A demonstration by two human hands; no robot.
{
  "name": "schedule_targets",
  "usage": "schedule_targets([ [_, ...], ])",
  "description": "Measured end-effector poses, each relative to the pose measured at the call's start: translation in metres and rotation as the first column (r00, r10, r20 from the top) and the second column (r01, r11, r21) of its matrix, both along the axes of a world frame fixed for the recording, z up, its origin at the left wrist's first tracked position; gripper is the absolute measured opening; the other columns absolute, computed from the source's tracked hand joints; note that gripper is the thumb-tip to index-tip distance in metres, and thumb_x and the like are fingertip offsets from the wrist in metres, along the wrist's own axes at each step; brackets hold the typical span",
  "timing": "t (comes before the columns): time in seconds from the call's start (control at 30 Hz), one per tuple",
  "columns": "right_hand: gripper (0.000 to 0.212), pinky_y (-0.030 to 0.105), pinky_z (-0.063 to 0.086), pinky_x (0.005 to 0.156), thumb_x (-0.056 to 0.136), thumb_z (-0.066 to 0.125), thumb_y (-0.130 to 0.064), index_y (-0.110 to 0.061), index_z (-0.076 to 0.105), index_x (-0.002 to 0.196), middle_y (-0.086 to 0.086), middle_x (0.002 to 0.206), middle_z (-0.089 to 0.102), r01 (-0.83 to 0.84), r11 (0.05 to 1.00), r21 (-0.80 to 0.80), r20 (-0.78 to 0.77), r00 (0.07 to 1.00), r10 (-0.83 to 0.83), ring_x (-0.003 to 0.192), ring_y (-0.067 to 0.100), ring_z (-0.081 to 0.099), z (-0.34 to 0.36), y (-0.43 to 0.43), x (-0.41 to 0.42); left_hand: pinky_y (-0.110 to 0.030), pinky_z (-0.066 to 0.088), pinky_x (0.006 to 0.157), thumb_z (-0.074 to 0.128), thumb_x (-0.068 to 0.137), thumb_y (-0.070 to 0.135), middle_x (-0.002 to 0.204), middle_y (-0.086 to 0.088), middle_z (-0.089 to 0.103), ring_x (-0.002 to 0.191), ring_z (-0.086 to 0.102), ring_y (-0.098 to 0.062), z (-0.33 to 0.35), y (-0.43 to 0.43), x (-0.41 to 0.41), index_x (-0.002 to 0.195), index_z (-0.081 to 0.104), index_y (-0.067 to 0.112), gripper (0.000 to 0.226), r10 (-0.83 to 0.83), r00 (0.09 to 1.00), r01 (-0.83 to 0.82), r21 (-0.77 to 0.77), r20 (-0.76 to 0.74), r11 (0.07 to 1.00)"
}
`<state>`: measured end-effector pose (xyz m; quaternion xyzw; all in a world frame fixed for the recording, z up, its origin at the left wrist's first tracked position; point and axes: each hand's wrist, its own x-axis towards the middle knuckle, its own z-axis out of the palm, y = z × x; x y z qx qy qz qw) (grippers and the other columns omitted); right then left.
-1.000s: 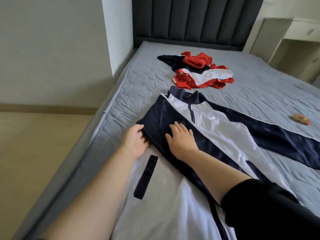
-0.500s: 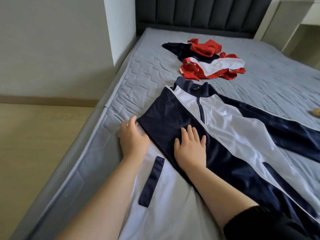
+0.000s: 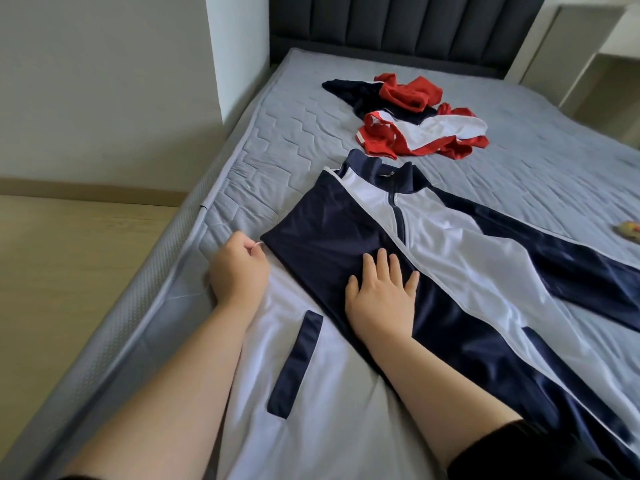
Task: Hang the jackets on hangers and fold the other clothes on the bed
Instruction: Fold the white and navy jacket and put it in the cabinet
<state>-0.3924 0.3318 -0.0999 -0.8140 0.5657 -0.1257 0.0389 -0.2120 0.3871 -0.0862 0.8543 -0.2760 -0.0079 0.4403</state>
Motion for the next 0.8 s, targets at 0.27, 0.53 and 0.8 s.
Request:
schedule_targets([
  [0.27,0.061,0.059,0.000,0.115,0.098,0.024,-0.043,-0.018,0.012,0.153,0.005,0.161,0.002,0.084,0.991,0.101,-0.035,0.996,-0.080,0.148,0.020,-0.003,0.002,-0.004,-0.007,-0.042,0.044,0.079,0.046,0.085,0.007,0.108,-0.013,0.064,0.097,0.055,-0.036,0.008,-0.002,0.000,0.103,0.063,0.009,0.024,-0.102,0.977,0.105,-0.008,0.186,0.994],
  [0.53,0.061,0.050,-0.008,0.116,0.099,0.017,-0.046,-0.024,0.001,0.154,-0.003,0.161,-0.005,-0.086,0.991,0.100,-0.204,0.973,0.105,0.148,0.019,-0.009,0.004,-0.012,-0.025,-0.042,0.006,0.117,0.022,0.101,0.042,0.161,0.000,0.005,0.148,0.000,-0.019,-0.011,-0.006,-0.040,0.153,0.008,0.019,0.058,-0.684,0.664,0.352,0.681,0.301,0.642],
  [0.8,0.064,0.059,-0.006,0.114,0.097,0.013,-0.053,-0.025,0.001,0.153,0.000,0.161,-0.007,0.283,0.940,0.192,-0.249,0.940,-0.232,0.148,0.020,-0.011,0.017,-0.009,-0.103,-0.038,0.004,0.120,0.019,0.100,0.045,0.161,-0.005,-0.004,0.148,-0.003,-0.017,-0.014,-0.009,-0.038,0.153,0.000,0.012,0.065,-0.656,0.719,0.331,0.715,0.232,0.615],
])
